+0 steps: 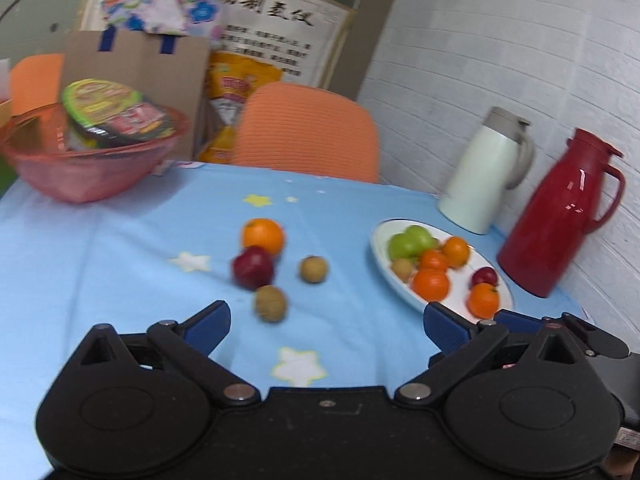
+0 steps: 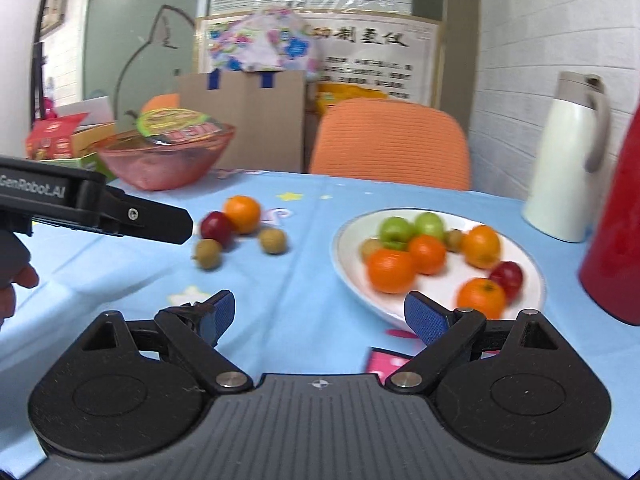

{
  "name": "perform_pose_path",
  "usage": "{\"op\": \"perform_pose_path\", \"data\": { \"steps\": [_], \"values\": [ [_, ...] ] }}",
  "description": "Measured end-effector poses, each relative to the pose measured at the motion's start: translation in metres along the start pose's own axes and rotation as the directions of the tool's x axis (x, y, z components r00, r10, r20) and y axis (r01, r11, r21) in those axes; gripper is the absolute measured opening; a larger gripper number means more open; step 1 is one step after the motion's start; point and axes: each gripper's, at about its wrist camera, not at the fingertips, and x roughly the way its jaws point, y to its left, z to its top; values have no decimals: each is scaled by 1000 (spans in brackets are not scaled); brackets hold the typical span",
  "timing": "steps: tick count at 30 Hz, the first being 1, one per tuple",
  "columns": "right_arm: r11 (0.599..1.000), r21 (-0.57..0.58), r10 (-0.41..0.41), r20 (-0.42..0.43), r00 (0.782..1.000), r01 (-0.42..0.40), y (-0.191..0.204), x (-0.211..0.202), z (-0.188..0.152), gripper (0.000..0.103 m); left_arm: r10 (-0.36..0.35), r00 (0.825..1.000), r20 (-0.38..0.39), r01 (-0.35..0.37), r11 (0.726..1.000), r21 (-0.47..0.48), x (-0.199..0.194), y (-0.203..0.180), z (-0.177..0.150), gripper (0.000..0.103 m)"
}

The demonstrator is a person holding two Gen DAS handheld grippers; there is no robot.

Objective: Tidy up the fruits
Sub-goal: 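Withdraw both grippers from the plate toward the remaining fruit, then grasp a brown kiwi with the left gripper while the right gripper grasps another kiwi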

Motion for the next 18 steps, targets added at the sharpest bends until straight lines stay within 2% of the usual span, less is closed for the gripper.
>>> {"op": "perform_pose_path", "data": {
  "steps": [4, 7, 13, 16, 18],
  "values": [
    [998, -26, 63, -25, 998, -64, 23, 7, 3, 103, 7, 1000, 4, -6, 999, -47, -11, 21, -1, 103],
    [994, -52, 90, -44, 995, -92, 36, 14, 5, 103, -17, 1000, -6, 17, 998, -59, -12, 30, 0, 103],
    [996, -50, 69, -65, 996, -72, 40, 19, 4, 103, -37, 999, -17, 36, 999, -26, 11, 27, 9, 103],
    [998, -53, 43, -71, 997, -46, 38, 23, 6, 103, -49, 998, -49, 49, 999, -8, 31, 25, 13, 102],
    [998, -58, 35, -73, 997, -40, 36, 26, 7, 103, -44, 996, -83, 45, 999, 5, 45, 24, 14, 94]
  ]
}}
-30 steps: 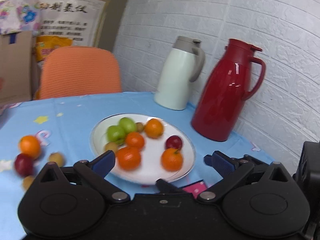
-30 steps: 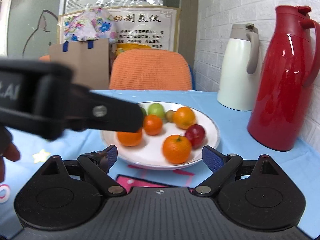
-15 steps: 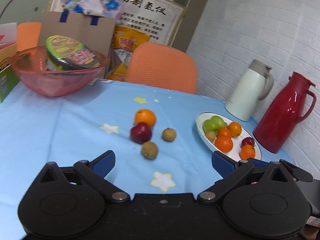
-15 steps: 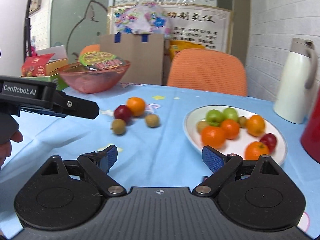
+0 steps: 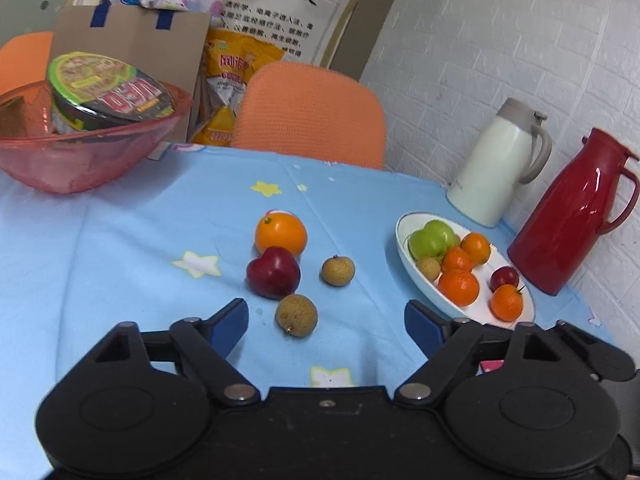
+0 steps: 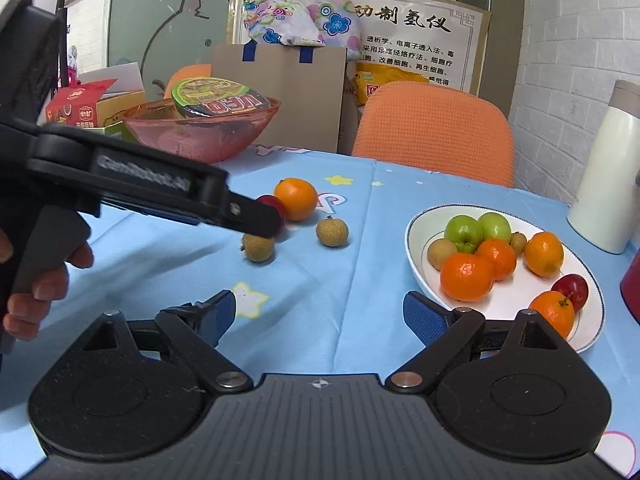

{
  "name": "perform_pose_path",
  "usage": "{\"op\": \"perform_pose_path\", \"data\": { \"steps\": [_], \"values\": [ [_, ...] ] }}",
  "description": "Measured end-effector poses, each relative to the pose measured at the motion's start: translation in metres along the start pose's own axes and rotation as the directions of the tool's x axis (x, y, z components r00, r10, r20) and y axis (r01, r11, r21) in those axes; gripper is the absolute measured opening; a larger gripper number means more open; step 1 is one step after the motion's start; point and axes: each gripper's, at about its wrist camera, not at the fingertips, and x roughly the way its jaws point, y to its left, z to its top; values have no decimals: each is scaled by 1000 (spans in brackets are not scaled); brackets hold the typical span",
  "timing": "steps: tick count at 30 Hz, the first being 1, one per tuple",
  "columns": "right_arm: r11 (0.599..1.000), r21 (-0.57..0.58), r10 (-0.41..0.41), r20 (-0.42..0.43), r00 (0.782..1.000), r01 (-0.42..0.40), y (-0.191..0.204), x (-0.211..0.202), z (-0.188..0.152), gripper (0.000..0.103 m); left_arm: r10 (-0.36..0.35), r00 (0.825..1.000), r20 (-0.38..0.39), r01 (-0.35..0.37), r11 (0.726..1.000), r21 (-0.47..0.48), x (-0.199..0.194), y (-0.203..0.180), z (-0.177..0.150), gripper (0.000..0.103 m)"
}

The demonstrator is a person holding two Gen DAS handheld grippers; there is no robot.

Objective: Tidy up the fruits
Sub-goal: 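Grasp a brown kiwi with the left gripper while the right gripper grasps another kiwi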

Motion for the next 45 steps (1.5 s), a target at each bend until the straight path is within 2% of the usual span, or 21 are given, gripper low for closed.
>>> {"op": "perform_pose_path", "data": {
  "steps": [3, 9, 12, 22, 28, 31, 35, 37, 40, 45],
  "values": [
    [1000, -2, -1, -8, 1000, 1, -3, 8, 1, 103, 11, 999, -47, -11, 1000, 0, 18, 2, 4, 94],
    [999, -35, -5, -27, 1000, 4, -3, 14, 4, 103, 43, 997, -70, -45, 999, -29, 36, 9, 5, 94],
    [1000, -23, -5, -33, 999, 5, -3, 16, 4, 103, 60, 996, -66, -59, 998, 5, 39, 5, 6, 93],
    [1000, -9, 15, -36, 999, -16, -1, 23, 7, 103, 61, 995, -83, -57, 997, 51, 37, 6, 3, 94],
    [999, -28, 20, -44, 999, -21, 2, 30, 12, 103, 68, 995, -71, -66, 997, 26, 17, 14, -5, 94],
    [999, -27, 27, -52, 998, -29, 3, 35, 14, 98, 74, 996, -58, -73, 997, 23, 7, 18, -8, 94],
    [999, -13, 30, -65, 997, -31, 2, 43, 17, 75, 76, 997, -33, -76, 997, 11, -10, 24, -11, 94],
    [999, -6, 43, -59, 997, -44, 2, 44, 21, 73, 77, 997, -26, -77, 997, 5, -16, 27, -13, 94],
    [997, -24, 68, -30, 997, -68, 3, 42, 27, 63, 78, 997, -16, -78, 997, 9, -22, 27, -16, 94],
    [998, -46, 41, -37, 998, -42, 2, 53, 35, 59, 61, 998, -12, -61, 998, 14, -23, 27, -18, 94]
  ]
}}
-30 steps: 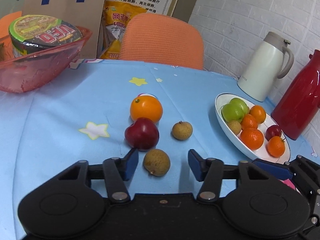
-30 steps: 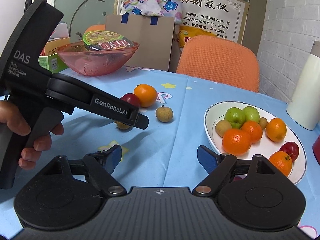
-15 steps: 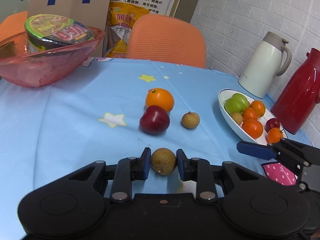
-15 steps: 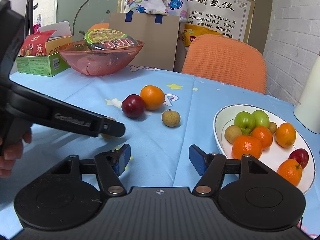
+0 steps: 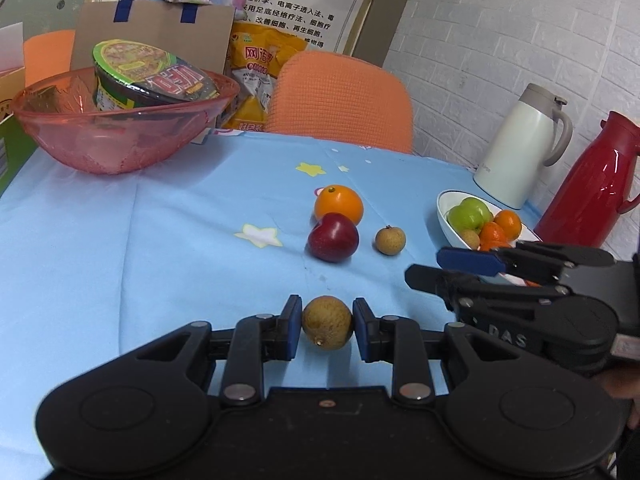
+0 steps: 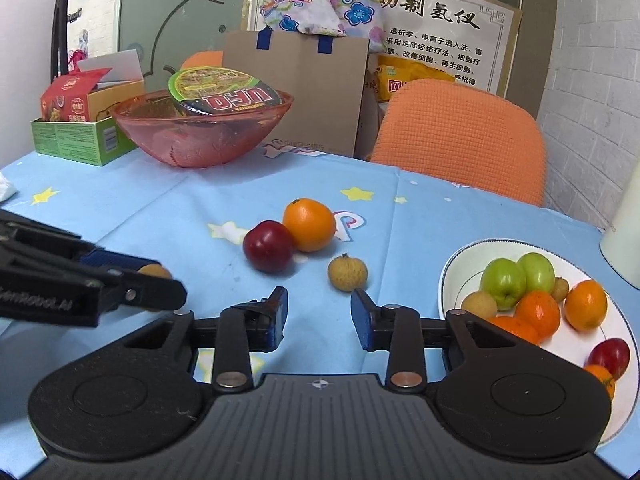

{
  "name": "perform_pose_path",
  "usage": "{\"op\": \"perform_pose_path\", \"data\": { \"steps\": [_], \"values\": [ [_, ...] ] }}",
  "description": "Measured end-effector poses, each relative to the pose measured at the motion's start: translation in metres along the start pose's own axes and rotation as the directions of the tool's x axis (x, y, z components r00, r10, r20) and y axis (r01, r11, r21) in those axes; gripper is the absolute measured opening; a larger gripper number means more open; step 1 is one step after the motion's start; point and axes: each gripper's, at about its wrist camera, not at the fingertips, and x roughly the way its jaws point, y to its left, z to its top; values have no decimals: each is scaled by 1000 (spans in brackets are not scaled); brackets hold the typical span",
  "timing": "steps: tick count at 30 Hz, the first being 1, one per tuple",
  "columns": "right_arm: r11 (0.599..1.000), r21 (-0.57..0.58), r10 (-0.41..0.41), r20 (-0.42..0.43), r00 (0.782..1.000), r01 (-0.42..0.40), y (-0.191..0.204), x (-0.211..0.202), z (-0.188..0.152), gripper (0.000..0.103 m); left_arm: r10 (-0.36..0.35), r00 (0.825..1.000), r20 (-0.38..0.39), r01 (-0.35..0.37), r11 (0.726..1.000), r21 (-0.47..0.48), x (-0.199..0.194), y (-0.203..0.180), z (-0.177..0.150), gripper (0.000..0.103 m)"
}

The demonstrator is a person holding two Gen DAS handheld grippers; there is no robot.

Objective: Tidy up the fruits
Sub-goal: 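Grasp a brown kiwi with the left gripper while the right gripper grasps another kiwi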

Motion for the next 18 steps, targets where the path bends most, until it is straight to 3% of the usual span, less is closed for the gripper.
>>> {"op": "perform_pose_path", "data": {
  "steps": [14, 18],
  "values": [
    [998, -20, -53, -31, 998, 53, -4, 42, 13, 59, -28, 1000, -7, 28, 1000, 6, -1, 3, -6, 95],
    [998, -16, -63, -40, 997, 63, -7, 49, 14, 59, -28, 1000, -7, 28, 999, 27, -3, 1, -6, 99]
  ]
}}
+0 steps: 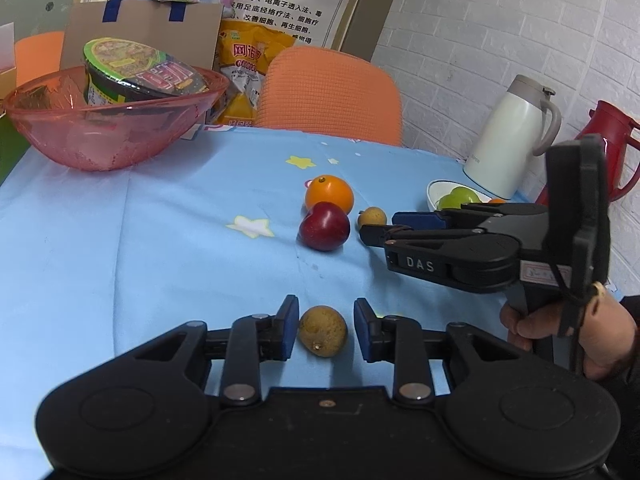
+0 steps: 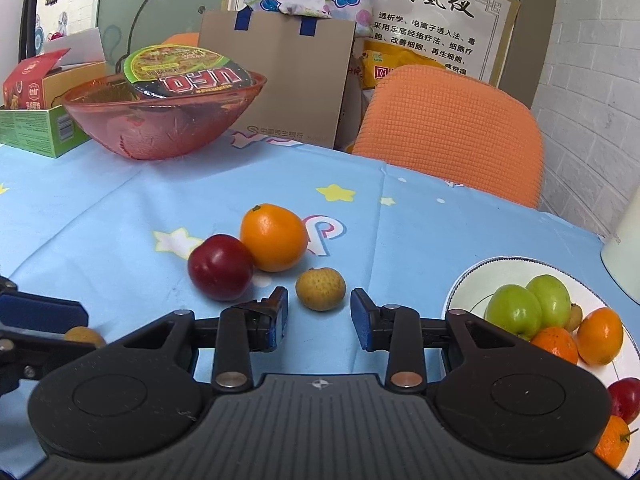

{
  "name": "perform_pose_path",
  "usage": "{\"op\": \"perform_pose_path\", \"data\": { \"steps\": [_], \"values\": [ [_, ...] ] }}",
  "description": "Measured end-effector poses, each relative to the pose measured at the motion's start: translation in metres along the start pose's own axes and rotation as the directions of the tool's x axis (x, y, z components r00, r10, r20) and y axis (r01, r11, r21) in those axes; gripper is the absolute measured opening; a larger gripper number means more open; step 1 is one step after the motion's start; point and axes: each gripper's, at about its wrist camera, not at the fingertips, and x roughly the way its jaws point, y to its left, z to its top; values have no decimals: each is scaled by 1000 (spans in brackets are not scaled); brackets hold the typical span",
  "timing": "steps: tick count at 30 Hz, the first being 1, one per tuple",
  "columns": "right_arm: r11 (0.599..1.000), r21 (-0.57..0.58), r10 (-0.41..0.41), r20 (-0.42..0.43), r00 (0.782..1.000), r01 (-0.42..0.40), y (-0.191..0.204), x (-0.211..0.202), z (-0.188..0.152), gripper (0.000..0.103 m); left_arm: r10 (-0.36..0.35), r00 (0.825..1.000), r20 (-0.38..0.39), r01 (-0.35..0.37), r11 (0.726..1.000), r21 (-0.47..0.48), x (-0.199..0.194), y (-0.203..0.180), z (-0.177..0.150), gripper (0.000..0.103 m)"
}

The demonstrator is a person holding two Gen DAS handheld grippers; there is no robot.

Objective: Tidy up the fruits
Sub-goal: 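Grasp a brown kiwi with the left gripper while the right gripper grasps another kiwi, then carry both kiwis in the grippers over the white plate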

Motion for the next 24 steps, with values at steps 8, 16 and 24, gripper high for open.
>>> {"op": "perform_pose_path", "data": {
  "steps": [8, 16, 24],
  "values": [
    [1000, 2, 2, -7, 1000, -2, -2, 16, 9, 60, -12, 1000, 8, 12, 1000, 9, -10, -3, -5, 103],
    [999, 40, 37, -21, 999, -37, -9, 29, 15, 51, -5, 1000, 13, 5, 1000, 14, -14, -4, -8, 103],
    [998, 64, 23, 18, 1000, -24, -8, -5, 3, 51, 6, 1000, 2, -6, 1000, 14, -9, -5, -9, 103]
  ]
}}
